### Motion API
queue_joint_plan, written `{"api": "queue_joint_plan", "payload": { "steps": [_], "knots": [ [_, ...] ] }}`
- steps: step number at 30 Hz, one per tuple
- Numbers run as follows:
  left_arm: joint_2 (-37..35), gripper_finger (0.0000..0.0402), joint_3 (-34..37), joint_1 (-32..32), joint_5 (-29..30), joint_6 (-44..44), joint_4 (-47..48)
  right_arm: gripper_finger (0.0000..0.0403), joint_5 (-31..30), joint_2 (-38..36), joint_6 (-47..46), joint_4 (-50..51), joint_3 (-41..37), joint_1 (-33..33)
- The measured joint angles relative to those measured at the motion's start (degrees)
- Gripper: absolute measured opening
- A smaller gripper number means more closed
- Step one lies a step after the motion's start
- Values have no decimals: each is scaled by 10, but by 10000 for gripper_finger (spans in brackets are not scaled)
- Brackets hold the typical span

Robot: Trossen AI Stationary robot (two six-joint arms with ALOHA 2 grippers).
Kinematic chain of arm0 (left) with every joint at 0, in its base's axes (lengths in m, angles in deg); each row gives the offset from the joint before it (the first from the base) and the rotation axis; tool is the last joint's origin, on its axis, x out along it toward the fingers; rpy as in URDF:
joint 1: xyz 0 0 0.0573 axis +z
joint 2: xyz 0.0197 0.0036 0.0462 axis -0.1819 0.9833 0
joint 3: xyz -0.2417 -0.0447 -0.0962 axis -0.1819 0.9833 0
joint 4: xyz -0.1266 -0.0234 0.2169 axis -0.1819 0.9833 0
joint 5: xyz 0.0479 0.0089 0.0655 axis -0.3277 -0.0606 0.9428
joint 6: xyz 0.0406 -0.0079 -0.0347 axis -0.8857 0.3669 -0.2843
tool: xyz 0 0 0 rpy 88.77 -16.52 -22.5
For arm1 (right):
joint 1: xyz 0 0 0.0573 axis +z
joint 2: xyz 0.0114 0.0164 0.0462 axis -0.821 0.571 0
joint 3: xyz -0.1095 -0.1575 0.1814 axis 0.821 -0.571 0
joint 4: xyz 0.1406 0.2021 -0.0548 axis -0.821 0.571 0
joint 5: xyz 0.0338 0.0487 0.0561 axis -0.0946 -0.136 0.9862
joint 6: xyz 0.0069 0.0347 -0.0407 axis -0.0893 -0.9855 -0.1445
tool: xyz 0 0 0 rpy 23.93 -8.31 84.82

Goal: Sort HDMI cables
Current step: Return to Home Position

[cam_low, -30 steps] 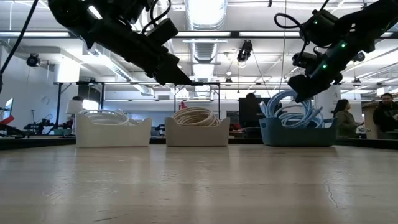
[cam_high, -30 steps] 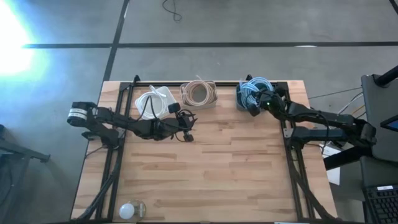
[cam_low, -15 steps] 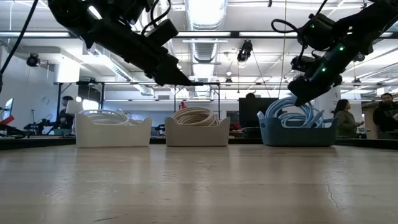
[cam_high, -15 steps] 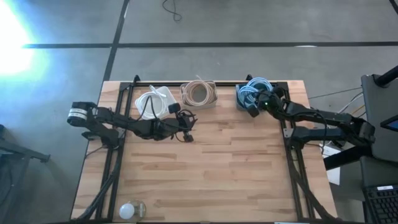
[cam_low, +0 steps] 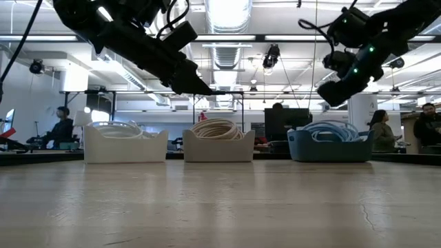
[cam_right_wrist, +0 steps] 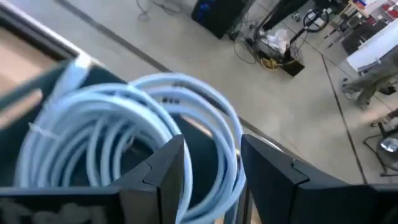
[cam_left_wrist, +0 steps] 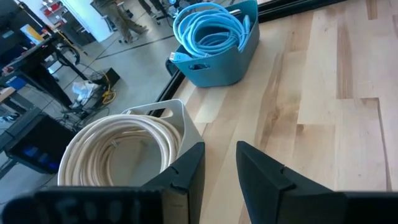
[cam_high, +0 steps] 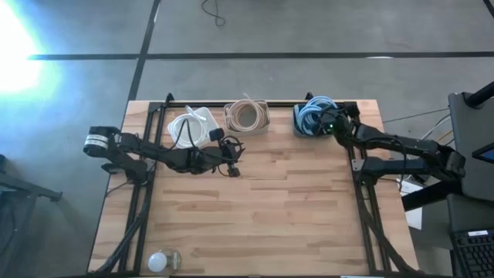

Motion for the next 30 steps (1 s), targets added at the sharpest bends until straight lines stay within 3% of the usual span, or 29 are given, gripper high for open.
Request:
{"api": "queue_joint_plan", "payload": {
  "steps": [4,12,16,20,30],
  "knots": [
    [0,104,0,0,0,0,0,148,43,0,-32,0,30,7],
    [-5,104,-4,-3,1,5,1,128,308,0,-75,0,85,40],
    [-31,104,-4,-5,1,5,0,121,408,0,-69,0,106,80],
    [-79,104,0,-6,1,23,17,114,433,-5,-55,1,126,130],
    [-267,104,14,-20,-22,98,185,94,434,-47,19,-1,128,262]
  ]
}}
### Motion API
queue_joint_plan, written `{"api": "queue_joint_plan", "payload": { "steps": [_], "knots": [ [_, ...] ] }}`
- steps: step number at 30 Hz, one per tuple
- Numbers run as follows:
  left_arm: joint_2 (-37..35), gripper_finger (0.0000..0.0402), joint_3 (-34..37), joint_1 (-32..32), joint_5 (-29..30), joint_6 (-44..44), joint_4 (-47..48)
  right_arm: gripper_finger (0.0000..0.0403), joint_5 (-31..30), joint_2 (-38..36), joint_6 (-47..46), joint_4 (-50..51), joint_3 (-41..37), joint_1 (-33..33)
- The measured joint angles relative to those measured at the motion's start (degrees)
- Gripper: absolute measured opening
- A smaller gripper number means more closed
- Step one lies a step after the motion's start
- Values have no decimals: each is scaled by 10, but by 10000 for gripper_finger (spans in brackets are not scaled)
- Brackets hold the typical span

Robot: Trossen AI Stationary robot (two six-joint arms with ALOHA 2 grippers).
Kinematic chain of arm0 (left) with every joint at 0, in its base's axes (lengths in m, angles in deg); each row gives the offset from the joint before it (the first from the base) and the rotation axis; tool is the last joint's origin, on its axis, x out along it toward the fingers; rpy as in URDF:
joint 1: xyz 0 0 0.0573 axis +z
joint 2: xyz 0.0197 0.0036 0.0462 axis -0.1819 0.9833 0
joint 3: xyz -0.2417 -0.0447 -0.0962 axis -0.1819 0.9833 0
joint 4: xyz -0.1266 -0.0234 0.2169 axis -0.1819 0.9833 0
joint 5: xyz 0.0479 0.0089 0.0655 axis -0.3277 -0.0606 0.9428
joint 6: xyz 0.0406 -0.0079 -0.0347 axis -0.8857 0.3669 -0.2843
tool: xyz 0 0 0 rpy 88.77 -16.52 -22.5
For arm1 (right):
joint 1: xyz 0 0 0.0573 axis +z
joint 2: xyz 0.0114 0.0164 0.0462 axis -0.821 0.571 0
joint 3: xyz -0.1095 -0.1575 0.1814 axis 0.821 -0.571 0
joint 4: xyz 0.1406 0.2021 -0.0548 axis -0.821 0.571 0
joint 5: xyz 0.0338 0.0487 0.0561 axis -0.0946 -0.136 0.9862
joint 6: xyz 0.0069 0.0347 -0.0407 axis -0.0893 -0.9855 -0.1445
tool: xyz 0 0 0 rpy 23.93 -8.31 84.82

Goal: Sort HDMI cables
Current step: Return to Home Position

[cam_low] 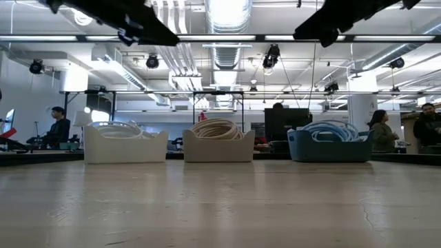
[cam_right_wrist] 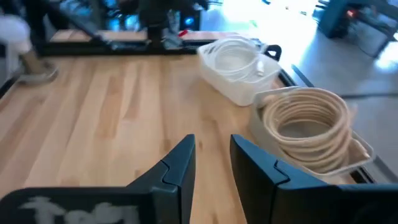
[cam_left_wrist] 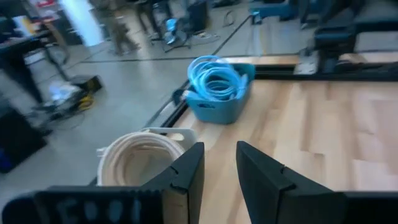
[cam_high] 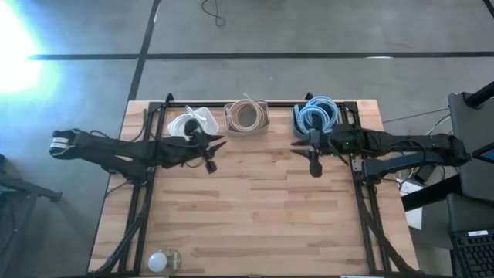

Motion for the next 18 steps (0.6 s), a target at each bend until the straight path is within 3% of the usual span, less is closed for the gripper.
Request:
{"api": "queue_joint_plan", "payload": {
  "steps": [5,14,18],
  "knots": [
    [-77,104,74,0,-56,3,-67,85,0,-17,15,0,-31,38],
    [-209,104,217,0,-59,3,-144,72,0,-95,12,-11,-104,49],
    [-264,104,259,1,-73,5,-148,68,53,-161,28,-62,-153,49]
  ]
}}
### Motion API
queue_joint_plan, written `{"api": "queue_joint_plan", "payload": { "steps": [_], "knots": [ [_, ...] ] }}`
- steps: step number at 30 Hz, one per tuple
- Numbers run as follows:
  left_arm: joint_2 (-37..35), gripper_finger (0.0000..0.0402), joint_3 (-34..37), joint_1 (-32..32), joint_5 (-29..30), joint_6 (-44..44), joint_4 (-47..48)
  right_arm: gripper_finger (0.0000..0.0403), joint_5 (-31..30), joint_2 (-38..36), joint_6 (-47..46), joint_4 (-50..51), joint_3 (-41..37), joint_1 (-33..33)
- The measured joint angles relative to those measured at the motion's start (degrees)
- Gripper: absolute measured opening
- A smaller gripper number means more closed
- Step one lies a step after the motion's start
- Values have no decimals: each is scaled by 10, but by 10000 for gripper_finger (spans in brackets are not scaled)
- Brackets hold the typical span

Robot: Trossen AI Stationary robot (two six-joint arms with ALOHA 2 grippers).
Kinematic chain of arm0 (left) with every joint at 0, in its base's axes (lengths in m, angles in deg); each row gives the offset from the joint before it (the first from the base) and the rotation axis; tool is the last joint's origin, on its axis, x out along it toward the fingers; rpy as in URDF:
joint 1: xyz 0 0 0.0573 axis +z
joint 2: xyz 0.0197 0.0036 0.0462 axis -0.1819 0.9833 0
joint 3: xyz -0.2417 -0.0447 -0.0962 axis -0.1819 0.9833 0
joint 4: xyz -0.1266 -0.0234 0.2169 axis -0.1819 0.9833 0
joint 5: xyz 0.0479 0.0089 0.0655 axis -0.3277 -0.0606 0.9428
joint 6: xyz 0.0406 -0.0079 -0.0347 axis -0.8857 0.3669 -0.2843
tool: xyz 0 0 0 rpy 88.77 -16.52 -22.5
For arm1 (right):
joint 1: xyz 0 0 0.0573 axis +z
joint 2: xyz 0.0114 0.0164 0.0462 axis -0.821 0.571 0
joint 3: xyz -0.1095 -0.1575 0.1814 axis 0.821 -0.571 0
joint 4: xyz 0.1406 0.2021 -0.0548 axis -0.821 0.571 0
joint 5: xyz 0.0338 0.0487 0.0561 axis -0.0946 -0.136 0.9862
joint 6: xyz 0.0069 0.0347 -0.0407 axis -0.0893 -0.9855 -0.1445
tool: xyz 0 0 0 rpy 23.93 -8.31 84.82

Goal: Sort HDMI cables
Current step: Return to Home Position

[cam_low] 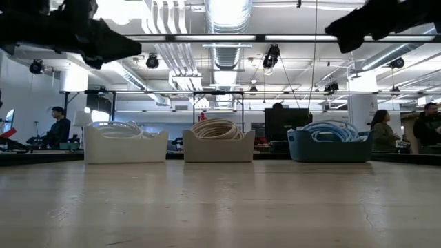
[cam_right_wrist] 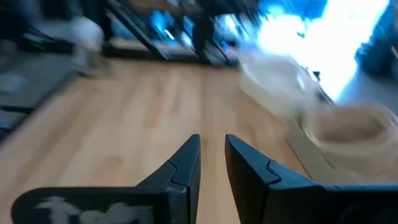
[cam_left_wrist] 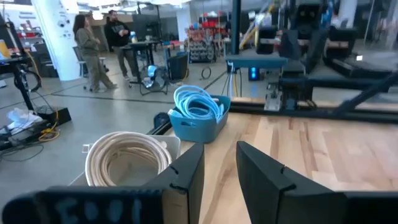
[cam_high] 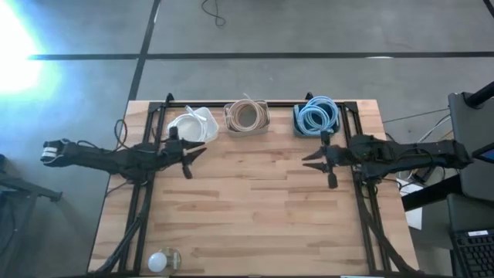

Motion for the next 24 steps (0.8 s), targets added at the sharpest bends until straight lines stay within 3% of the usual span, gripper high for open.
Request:
{"api": "queue_joint_plan", "payload": {
  "steps": [5,13,20,24],
  "knots": [
    [-60,104,38,0,0,-3,-23,70,72,-87,23,-92,-75,0],
    [-135,104,74,0,-2,-44,-24,66,74,-229,19,-122,-169,0],
    [-190,104,96,1,-43,-64,-23,71,74,-342,22,-108,-213,0],
    [-222,104,123,3,-39,-72,-14,73,76,-353,21,-90,-223,-1]
  ]
}}
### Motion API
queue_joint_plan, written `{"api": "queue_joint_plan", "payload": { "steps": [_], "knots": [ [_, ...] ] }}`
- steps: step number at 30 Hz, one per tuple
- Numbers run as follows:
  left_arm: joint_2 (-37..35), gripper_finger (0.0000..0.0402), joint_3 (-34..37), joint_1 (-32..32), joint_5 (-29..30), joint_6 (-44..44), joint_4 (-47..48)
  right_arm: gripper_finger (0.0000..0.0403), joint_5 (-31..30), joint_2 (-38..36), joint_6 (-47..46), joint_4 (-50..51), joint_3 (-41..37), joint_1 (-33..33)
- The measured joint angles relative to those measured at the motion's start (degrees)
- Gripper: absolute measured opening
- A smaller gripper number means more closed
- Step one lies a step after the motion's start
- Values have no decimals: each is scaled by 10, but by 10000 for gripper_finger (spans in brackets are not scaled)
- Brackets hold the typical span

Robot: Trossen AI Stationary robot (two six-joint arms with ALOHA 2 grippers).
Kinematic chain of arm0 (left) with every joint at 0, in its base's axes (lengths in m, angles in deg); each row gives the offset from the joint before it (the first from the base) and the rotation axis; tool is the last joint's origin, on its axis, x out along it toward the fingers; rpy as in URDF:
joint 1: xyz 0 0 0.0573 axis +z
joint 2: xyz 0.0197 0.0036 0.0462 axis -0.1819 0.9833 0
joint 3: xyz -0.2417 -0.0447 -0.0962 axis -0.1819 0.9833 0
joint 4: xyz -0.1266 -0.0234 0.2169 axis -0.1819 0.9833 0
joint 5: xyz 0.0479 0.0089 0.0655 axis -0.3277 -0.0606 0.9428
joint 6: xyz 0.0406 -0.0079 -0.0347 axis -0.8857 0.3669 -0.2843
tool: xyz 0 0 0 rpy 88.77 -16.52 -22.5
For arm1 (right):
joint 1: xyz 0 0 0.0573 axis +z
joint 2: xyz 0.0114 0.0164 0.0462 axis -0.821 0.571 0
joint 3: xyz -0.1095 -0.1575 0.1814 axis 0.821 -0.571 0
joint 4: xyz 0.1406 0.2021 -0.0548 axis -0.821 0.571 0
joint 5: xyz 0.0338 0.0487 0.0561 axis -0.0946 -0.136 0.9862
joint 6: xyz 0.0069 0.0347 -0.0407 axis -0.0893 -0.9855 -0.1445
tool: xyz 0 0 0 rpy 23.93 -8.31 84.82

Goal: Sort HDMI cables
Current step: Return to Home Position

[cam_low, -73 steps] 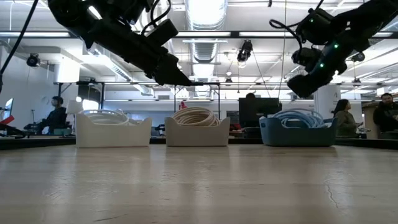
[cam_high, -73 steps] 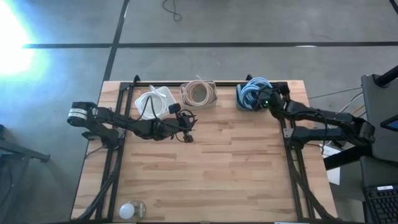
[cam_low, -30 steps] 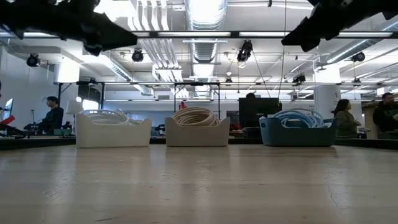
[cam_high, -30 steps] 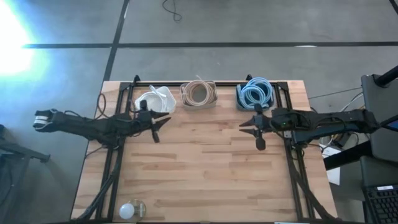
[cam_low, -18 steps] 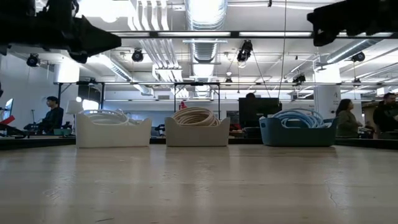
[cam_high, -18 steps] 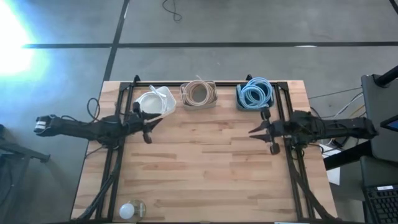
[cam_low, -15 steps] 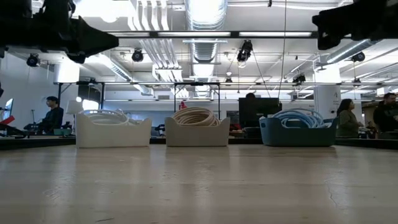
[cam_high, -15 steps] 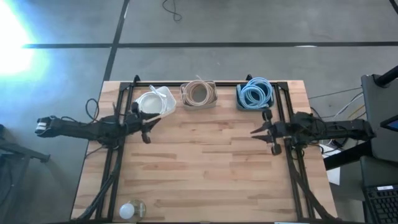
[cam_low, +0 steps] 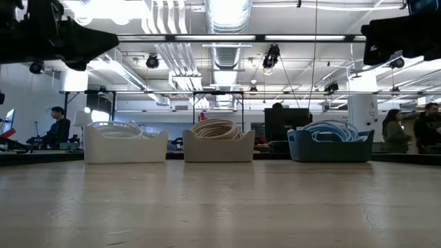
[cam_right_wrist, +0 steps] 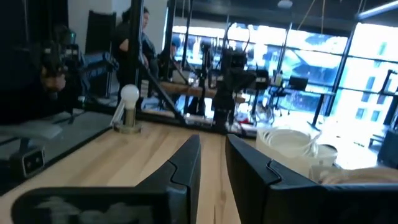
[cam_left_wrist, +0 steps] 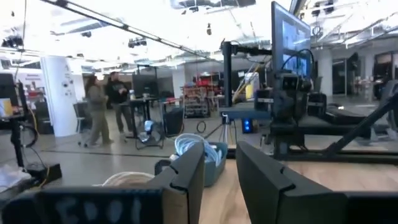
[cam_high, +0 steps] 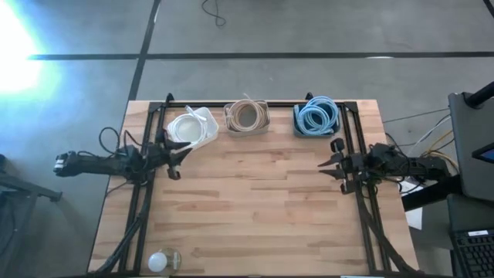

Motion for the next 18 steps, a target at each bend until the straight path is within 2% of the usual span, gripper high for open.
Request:
{"api": "queue_joint_plan", "payload": {
  "steps": [3,11,18],
  "knots": [
    [-25,104,8,5,1,-4,-1,70,2,5,-4,-1,-6,0],
    [-79,104,8,27,2,-22,80,64,2,-1,-7,-1,-26,0],
    [-95,104,8,44,-16,11,164,65,2,-1,27,-1,-30,0]
  ]
}}
